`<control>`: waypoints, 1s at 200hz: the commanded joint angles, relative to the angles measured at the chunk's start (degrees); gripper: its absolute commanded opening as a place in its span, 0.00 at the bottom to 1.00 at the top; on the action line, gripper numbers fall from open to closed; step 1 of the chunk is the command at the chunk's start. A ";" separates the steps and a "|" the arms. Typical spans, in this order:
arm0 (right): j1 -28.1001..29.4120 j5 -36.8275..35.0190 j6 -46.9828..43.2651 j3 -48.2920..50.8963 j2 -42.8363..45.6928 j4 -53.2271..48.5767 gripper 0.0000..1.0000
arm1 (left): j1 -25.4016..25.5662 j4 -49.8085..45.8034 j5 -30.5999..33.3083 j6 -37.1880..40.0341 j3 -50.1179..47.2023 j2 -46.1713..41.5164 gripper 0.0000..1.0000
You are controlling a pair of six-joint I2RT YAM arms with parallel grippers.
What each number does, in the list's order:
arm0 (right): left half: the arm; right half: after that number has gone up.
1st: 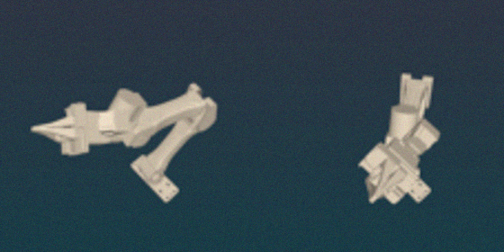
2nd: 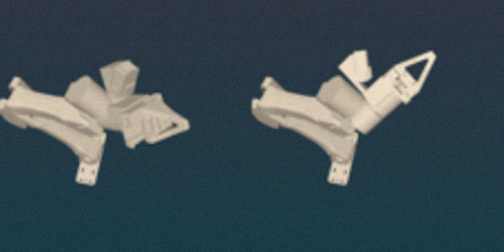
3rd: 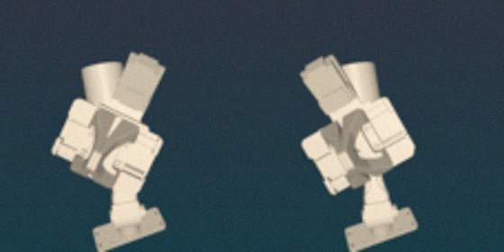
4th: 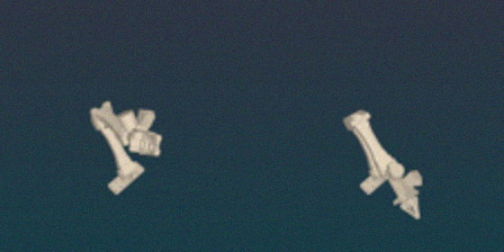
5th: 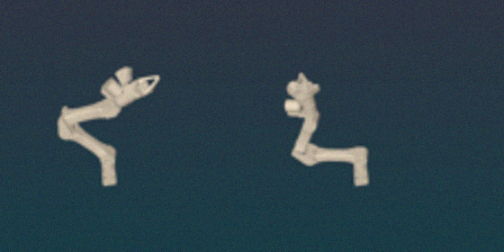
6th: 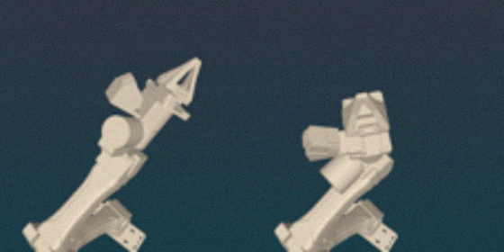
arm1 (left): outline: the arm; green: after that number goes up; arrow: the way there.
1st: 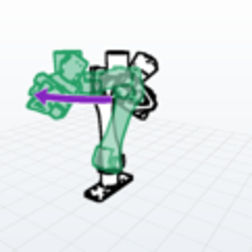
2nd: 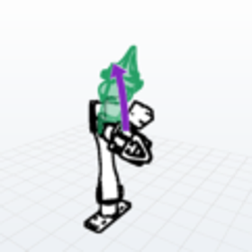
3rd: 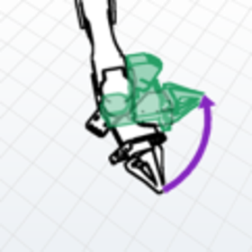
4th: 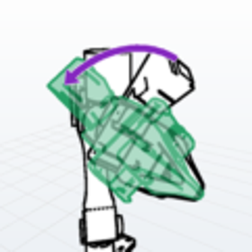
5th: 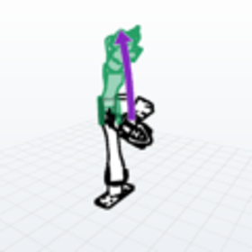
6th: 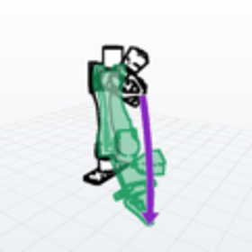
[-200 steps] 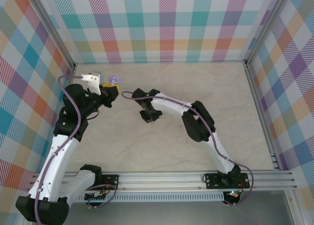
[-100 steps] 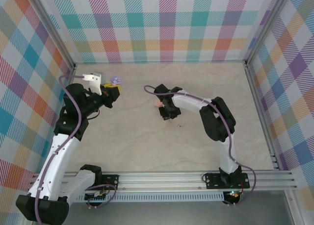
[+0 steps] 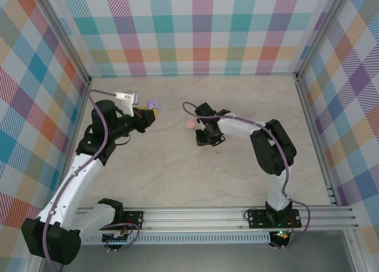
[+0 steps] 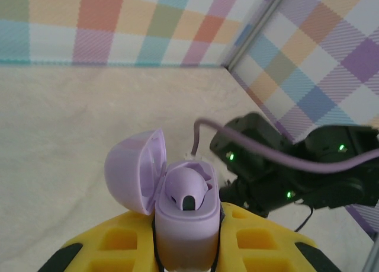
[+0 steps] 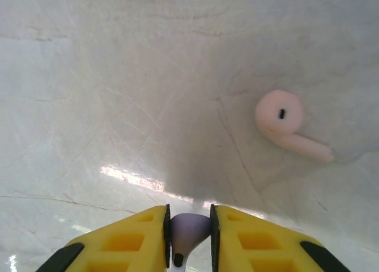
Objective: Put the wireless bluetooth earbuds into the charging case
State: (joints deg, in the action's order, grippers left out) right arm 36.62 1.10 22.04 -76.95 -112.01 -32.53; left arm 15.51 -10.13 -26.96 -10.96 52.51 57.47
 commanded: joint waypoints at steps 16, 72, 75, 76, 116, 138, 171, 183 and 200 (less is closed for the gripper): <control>-2.52 5.67 2.58 5.78 6.19 8.43 0.24 | 4.48 7.47 4.02 -4.60 -4.98 3.32 0.11; -5.15 9.01 4.95 14.71 15.95 16.93 0.24 | 9.75 16.46 3.23 -3.33 -10.11 9.50 0.12; -5.22 9.07 5.08 14.98 16.41 17.26 0.24 | 9.94 17.00 3.23 -3.06 -10.41 9.66 0.12; -5.23 9.08 5.10 15.12 16.57 17.38 0.24 | 10.05 17.12 3.23 -2.95 -10.50 9.71 0.12; -5.42 10.13 5.86 17.74 23.10 19.75 0.24 | 12.10 21.56 2.81 -0.73 -12.30 12.12 0.13; -5.42 10.71 6.02 18.78 26.75 20.79 0.24 | 13.29 23.82 2.20 1.46 -13.34 12.85 0.13; -5.42 12.21 5.81 20.64 33.21 22.46 0.24 | 14.85 28.88 0.47 5.92 -15.81 12.12 0.14; -5.42 13.38 5.50 21.04 35.50 23.09 0.25 | 15.38 30.79 -0.35 8.00 -16.72 11.53 0.14; -5.42 15.30 5.34 21.27 38.38 23.87 0.25 | 15.86 32.26 -0.99 10.00 -17.27 10.78 0.14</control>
State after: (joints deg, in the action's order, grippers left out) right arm 31.46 12.58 27.66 -56.25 -77.62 -11.99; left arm 30.15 15.88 -25.54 -6.26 36.18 70.22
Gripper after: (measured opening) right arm 0.249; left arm 0.213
